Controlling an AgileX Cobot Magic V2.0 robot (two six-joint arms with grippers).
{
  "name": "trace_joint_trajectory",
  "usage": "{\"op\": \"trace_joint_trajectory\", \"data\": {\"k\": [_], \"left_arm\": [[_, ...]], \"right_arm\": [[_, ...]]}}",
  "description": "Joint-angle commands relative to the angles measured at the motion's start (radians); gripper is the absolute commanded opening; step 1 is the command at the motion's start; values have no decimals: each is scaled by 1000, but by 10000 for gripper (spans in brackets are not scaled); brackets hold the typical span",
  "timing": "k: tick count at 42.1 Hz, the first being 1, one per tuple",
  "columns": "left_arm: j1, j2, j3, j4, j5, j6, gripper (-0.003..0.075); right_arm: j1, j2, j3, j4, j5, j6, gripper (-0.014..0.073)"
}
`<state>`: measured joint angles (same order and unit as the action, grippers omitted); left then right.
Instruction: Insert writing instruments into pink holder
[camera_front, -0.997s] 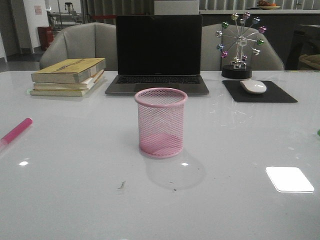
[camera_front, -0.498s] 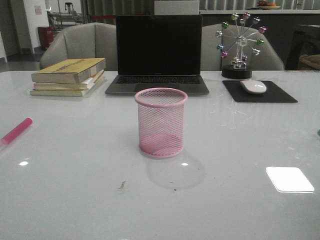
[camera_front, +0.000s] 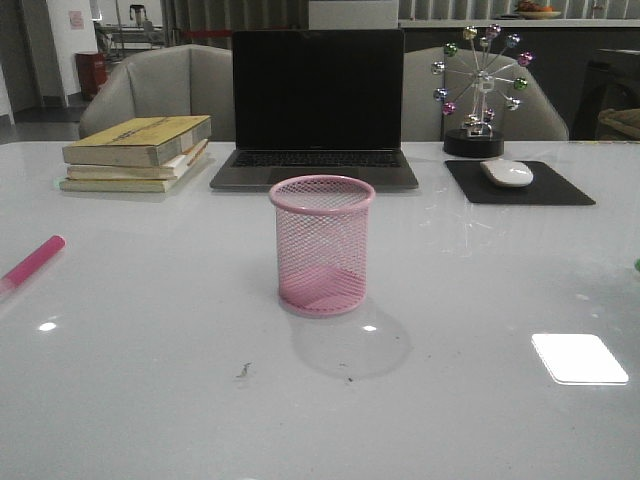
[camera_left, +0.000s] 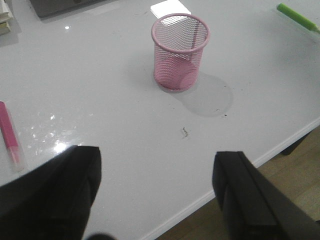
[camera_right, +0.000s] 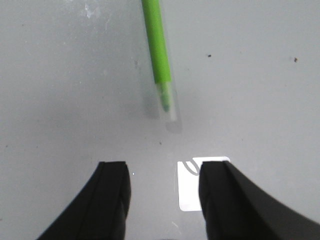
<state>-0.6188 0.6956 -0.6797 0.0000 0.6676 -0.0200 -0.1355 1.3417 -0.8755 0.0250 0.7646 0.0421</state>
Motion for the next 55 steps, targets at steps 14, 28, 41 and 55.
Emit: {"op": "trace_joint_trajectory", "data": {"k": [14,28,41,55], "left_arm": [[-11,3,-26,-7,-83,-1,528],[-11,3,-26,-7,-83,-1,528],[-11,3,-26,-7,-83,-1,528],[-11,3,-26,-7,-83,-1,528]], "right_arm": [[-3,344,-319,16,-28,-35,533],[16,530,-508,20,33,-62,549],[16,624,-574,20,68,-64,468],[16,647,-574,20,63,-67,413]]}}
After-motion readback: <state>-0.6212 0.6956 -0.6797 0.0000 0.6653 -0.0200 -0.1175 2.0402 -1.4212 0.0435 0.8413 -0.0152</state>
